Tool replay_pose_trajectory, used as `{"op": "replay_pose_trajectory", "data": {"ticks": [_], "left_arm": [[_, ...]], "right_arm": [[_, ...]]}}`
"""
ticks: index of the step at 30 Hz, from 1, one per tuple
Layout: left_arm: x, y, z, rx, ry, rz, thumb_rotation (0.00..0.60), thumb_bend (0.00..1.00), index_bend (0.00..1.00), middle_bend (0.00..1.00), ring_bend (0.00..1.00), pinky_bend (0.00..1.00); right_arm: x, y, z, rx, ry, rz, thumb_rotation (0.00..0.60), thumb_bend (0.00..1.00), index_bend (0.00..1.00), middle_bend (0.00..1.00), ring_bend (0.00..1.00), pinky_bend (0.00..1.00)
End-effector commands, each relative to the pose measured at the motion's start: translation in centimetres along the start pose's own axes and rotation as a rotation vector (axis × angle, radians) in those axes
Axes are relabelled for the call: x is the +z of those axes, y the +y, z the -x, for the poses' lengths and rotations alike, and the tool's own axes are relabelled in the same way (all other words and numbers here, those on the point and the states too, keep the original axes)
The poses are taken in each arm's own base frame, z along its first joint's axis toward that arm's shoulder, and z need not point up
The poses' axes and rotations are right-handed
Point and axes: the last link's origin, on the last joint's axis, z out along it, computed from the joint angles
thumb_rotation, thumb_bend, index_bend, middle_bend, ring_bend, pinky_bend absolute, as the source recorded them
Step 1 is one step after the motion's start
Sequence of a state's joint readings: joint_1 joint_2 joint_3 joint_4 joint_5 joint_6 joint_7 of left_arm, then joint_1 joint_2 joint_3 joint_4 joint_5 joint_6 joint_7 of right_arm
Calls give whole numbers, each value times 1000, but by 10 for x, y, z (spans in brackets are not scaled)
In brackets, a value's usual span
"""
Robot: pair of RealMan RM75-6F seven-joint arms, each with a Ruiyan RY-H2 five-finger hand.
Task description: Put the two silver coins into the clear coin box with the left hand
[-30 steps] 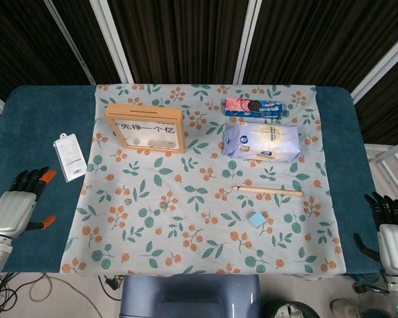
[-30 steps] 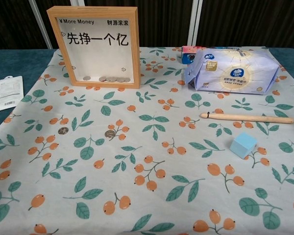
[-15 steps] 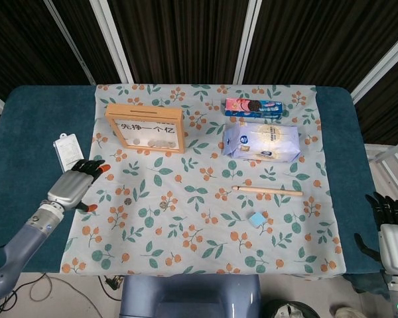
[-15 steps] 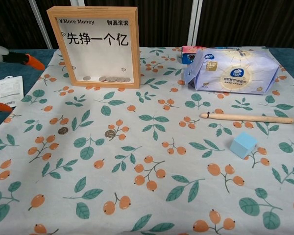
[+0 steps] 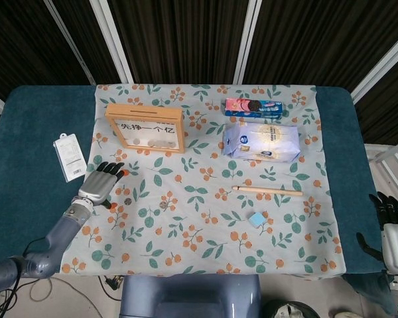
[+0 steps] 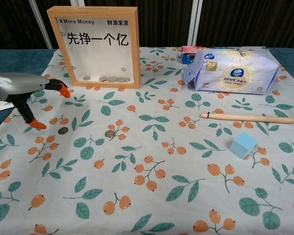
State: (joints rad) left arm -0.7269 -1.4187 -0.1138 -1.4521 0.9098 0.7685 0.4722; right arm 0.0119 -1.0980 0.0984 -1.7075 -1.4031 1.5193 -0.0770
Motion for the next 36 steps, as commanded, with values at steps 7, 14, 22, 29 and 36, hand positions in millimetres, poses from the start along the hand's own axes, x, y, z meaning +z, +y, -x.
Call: {"op": "replay_pose_trajectory", "data": {"ticks": [7,14,22,29,36], "left_arm": [[15,14,9,16,11,0,600,161,209,0,0,0],[16,22,7,23,37,25,600,160,218,0,0,0],[16,34,7,42,45,51,600,140,213,0,0,0],[15,34,10,61,32,44,600,131,209,0,0,0],[18,33,9,62,38,34,600,128,213,0,0,0]], "right_arm": [[0,1,0,-1,0,13,600,369,124,79,25,0],[0,1,0,-1,-4,20,600,369,124,79,25,0],[1,2,0,-5,-12,22,600,369,124,79,25,0],[0,1,0,-8,-24,11,600,369,124,79,25,0],[0,2,0,-6,-25,20,600,369,124,79,25,0]]}}
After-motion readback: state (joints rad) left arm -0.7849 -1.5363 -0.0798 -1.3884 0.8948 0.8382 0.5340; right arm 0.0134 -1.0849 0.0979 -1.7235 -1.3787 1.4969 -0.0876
